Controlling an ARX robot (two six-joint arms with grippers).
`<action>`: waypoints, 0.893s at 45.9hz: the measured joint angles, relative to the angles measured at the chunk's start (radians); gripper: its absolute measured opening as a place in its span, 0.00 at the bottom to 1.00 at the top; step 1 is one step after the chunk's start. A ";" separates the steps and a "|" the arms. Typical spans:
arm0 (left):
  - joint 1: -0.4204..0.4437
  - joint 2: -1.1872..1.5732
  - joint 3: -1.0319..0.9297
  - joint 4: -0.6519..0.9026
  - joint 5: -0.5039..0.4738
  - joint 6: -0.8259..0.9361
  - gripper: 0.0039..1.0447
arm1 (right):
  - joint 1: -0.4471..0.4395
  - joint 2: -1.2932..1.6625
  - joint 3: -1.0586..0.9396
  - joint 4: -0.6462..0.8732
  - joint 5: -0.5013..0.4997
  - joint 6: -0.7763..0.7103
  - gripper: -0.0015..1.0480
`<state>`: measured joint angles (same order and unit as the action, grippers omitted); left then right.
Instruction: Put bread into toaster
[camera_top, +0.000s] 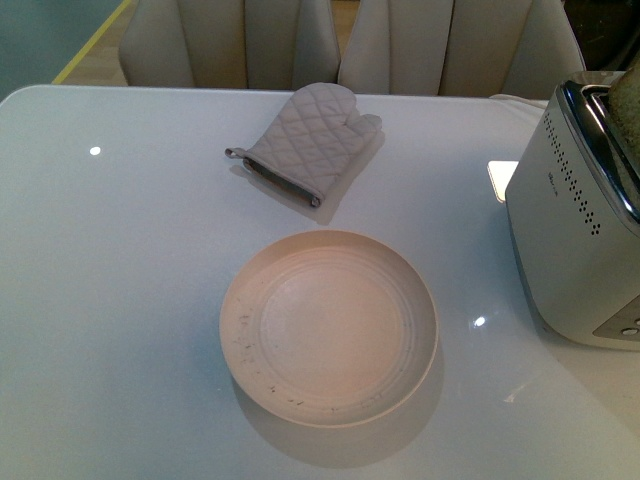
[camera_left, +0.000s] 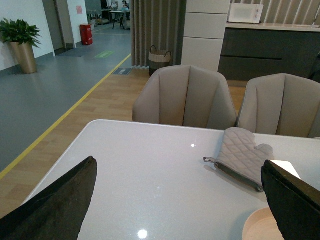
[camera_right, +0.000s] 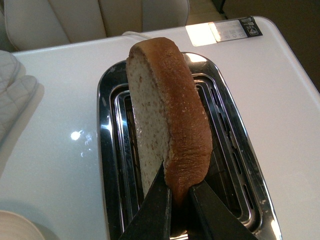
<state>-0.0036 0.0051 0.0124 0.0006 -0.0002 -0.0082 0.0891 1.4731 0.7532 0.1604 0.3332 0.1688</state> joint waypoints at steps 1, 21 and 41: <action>0.000 0.000 0.000 0.000 0.000 0.000 0.94 | 0.000 -0.007 -0.004 -0.002 0.001 0.000 0.03; 0.000 0.000 0.000 0.000 0.000 0.000 0.94 | 0.000 -0.048 -0.024 -0.039 -0.003 -0.002 0.03; 0.000 0.000 0.000 0.000 0.000 0.000 0.94 | 0.002 -0.033 -0.048 -0.034 -0.014 -0.003 0.55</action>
<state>-0.0036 0.0051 0.0124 0.0006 -0.0002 -0.0082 0.0906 1.4399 0.7052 0.1265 0.3191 0.1654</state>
